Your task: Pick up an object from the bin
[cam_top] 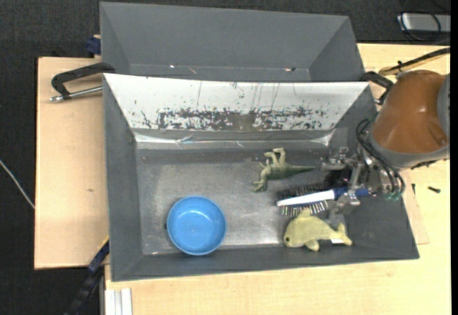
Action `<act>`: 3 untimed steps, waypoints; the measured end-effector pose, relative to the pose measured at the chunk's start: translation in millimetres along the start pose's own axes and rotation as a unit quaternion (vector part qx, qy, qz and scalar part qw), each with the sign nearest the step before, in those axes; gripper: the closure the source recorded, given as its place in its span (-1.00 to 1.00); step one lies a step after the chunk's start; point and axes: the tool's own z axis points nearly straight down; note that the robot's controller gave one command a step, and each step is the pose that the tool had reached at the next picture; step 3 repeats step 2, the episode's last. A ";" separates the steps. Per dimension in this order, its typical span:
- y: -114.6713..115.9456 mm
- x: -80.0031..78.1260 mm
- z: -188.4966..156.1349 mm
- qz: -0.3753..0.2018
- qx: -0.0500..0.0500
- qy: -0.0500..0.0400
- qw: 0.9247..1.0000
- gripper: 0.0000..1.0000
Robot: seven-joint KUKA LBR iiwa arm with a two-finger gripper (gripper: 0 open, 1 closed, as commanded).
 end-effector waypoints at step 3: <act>8.2 -4.5 -136.6 -0.008 0.002 -0.005 1.000 1.00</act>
Offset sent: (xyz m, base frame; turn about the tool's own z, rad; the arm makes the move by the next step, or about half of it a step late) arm 0.0000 0.0000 0.0000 0.0000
